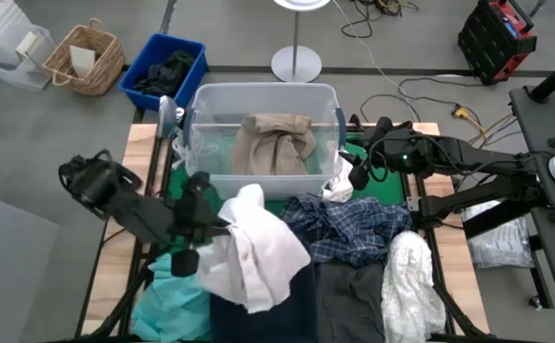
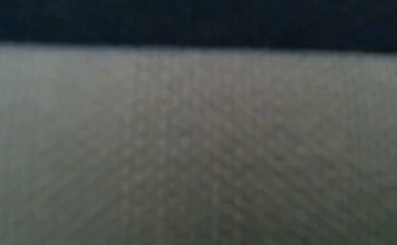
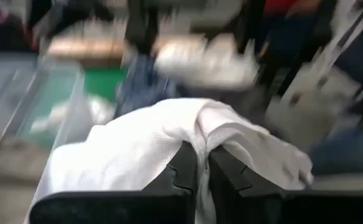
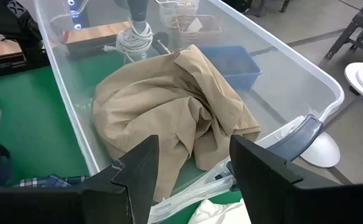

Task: Sort clothes
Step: Put the white polo shirt into the blue laundry bin

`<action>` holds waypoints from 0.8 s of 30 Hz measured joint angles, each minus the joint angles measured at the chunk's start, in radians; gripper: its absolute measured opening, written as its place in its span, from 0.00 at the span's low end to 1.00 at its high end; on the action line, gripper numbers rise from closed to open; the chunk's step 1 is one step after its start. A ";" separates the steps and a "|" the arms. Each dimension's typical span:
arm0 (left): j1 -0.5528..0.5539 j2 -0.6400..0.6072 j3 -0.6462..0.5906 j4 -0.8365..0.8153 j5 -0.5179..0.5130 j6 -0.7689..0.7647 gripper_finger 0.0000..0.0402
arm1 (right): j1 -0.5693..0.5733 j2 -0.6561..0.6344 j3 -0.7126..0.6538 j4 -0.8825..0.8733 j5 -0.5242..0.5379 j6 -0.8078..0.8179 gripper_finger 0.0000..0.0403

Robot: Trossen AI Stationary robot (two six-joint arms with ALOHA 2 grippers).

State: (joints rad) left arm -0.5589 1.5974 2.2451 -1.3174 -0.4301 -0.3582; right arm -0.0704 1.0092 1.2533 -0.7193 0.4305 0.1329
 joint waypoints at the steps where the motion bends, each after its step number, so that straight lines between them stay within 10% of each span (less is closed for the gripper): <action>1: 0.003 0.001 -0.016 -0.028 0.007 -0.013 0.01 | 0.000 0.000 0.000 0.000 0.000 0.000 0.47; 11: 0.047 0.003 -0.339 0.127 0.387 -0.041 0.01 | 0.000 0.000 0.000 0.000 0.000 0.004 0.47; 24: 0.140 -0.016 -0.682 0.276 0.584 -0.075 0.01 | 0.000 0.000 0.000 0.000 -0.001 0.023 0.47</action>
State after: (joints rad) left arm -0.4193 1.5810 1.5635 -1.0413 0.1540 -0.4328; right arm -0.0704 1.0096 1.2533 -0.7190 0.4297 0.1563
